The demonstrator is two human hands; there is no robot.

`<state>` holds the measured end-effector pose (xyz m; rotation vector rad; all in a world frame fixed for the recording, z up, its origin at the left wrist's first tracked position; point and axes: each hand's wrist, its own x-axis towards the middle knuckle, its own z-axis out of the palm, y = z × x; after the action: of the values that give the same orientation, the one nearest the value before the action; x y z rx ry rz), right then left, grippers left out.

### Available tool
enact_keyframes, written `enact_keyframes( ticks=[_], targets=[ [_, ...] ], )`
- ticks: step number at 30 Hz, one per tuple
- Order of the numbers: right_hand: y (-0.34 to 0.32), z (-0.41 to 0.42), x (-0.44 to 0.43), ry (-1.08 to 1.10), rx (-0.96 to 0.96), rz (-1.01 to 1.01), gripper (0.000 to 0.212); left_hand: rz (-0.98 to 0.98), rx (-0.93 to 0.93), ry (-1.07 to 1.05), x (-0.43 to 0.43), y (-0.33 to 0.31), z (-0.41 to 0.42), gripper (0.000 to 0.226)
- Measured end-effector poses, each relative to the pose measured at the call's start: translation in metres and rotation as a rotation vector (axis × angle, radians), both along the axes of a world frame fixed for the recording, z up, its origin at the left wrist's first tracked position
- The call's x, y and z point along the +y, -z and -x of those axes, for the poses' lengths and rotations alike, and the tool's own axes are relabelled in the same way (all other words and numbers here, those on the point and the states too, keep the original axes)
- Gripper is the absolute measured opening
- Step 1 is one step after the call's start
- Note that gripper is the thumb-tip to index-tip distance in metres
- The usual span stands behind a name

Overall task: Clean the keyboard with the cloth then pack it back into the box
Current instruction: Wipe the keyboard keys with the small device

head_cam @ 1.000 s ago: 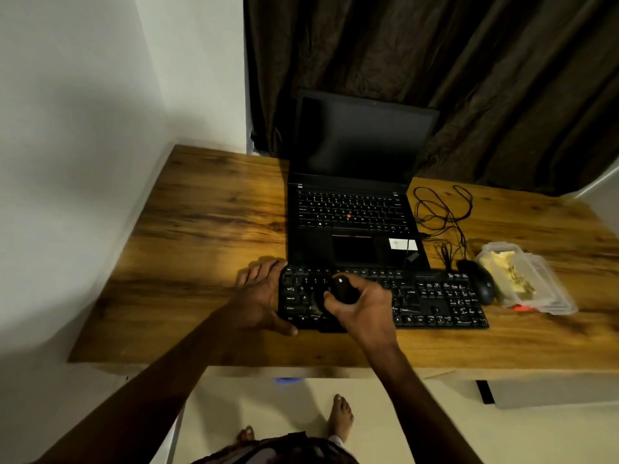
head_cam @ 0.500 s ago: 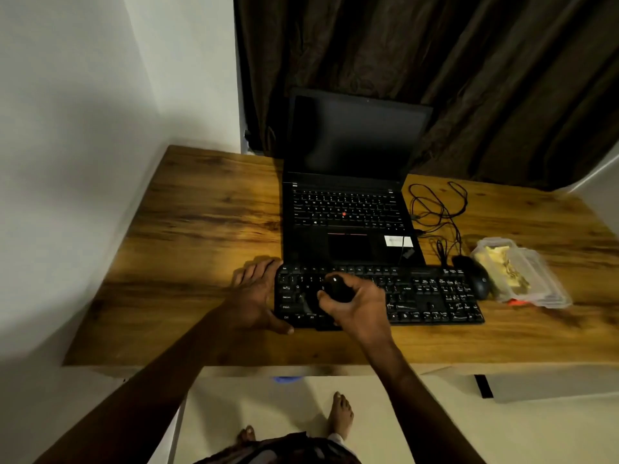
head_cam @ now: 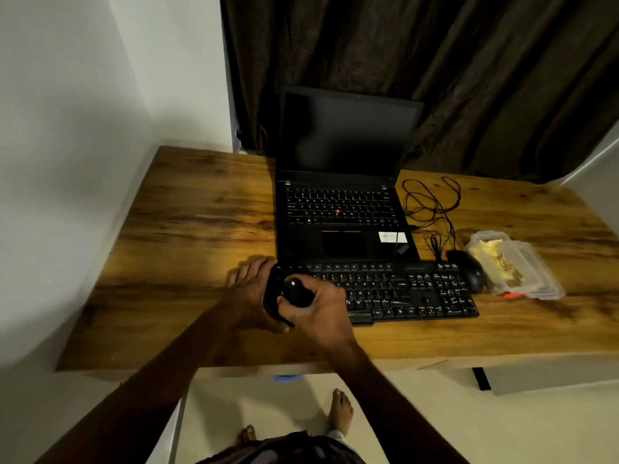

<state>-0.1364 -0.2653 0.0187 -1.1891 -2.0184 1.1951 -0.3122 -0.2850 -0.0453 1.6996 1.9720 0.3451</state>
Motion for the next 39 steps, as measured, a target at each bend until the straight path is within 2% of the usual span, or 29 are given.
enact_keyframes(
  ticks=[6,9,13,16,21,26,32,37,39],
  targets=[
    [0.004,-0.027,0.019,0.145,-0.081,-0.034,0.014,-0.010,-0.032,-0.011,0.000,0.011,0.005,0.147],
    [0.001,-0.020,0.014,0.102,-0.114,-0.053,0.016,0.010,-0.013,-0.011,0.001,0.012,0.004,0.148],
    [-0.003,0.004,-0.002,0.005,-0.051,-0.033,0.013,0.018,-0.002,-0.005,0.003,0.008,0.004,0.150],
    [-0.004,0.004,0.002,0.037,-0.025,0.014,0.012,0.013,0.007,0.000,0.003,0.009,0.004,0.148],
    [-0.006,-0.029,0.023,0.164,-0.092,-0.025,0.010,-0.026,-0.028,0.009,0.000,0.016,0.007,0.149],
    [-0.007,-0.030,0.021,0.109,-0.122,-0.057,0.005,-0.004,-0.033,-0.005,0.001,0.014,0.006,0.151],
    [-0.013,-0.015,0.014,0.110,-0.009,0.057,0.009,0.009,-0.032,0.002,0.000,0.013,0.007,0.149],
    [-0.017,-0.056,0.030,0.188,-0.094,-0.026,0.023,-0.040,-0.026,0.004,-0.001,0.011,0.006,0.148],
    [-0.017,-0.064,0.034,0.204,-0.125,-0.065,0.021,-0.042,-0.040,-0.001,-0.001,0.010,0.006,0.148]
  ],
)
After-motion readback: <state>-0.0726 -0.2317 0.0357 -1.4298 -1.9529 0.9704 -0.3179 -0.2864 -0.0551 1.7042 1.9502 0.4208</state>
